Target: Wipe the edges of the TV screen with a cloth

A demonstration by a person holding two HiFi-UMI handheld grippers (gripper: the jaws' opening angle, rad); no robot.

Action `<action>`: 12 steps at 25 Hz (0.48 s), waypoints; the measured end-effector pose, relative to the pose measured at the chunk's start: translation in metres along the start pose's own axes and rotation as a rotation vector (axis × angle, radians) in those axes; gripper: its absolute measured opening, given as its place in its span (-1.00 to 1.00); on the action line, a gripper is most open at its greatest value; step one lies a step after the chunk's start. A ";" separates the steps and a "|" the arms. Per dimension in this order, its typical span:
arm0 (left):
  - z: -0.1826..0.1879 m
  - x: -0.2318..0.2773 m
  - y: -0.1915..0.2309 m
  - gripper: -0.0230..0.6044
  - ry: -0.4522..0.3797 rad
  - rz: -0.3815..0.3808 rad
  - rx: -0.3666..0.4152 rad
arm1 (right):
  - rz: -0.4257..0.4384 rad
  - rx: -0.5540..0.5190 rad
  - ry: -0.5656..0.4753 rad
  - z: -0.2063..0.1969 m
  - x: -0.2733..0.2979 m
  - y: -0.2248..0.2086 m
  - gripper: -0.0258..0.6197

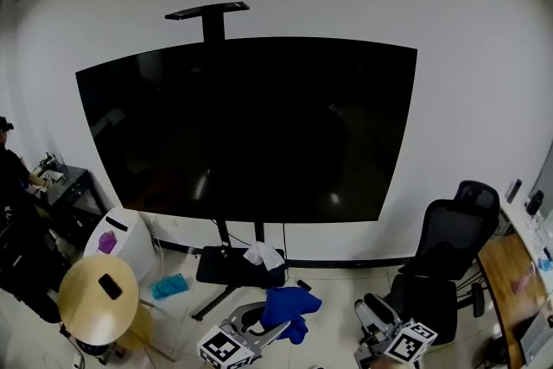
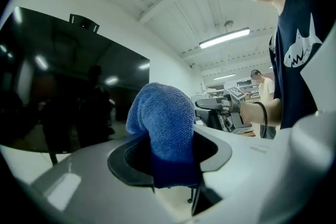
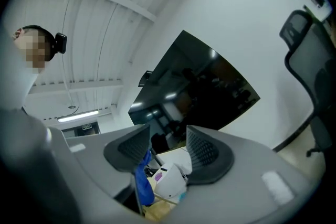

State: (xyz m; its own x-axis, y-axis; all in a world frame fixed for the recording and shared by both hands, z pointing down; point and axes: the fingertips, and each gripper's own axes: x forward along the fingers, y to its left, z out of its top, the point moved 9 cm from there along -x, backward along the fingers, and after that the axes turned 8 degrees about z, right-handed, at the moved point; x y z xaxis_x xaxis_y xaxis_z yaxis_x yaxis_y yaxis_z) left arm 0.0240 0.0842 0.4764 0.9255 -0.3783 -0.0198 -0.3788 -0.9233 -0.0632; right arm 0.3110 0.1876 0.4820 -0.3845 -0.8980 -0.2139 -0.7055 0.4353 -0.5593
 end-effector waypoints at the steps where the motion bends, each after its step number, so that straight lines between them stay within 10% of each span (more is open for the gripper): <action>1: -0.005 -0.010 -0.003 -0.37 0.008 0.003 -0.018 | -0.012 -0.003 0.011 -0.007 -0.006 0.007 -0.21; 12: -0.015 -0.046 -0.040 -0.37 0.021 0.031 -0.052 | 0.005 -0.003 0.071 -0.032 -0.035 0.033 -0.24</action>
State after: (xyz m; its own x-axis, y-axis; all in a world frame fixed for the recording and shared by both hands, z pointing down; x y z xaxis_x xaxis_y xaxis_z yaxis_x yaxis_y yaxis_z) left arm -0.0037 0.1380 0.4951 0.9131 -0.4078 0.0004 -0.4078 -0.9130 -0.0109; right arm 0.2820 0.2359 0.4962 -0.4294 -0.8890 -0.1591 -0.7052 0.4401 -0.5559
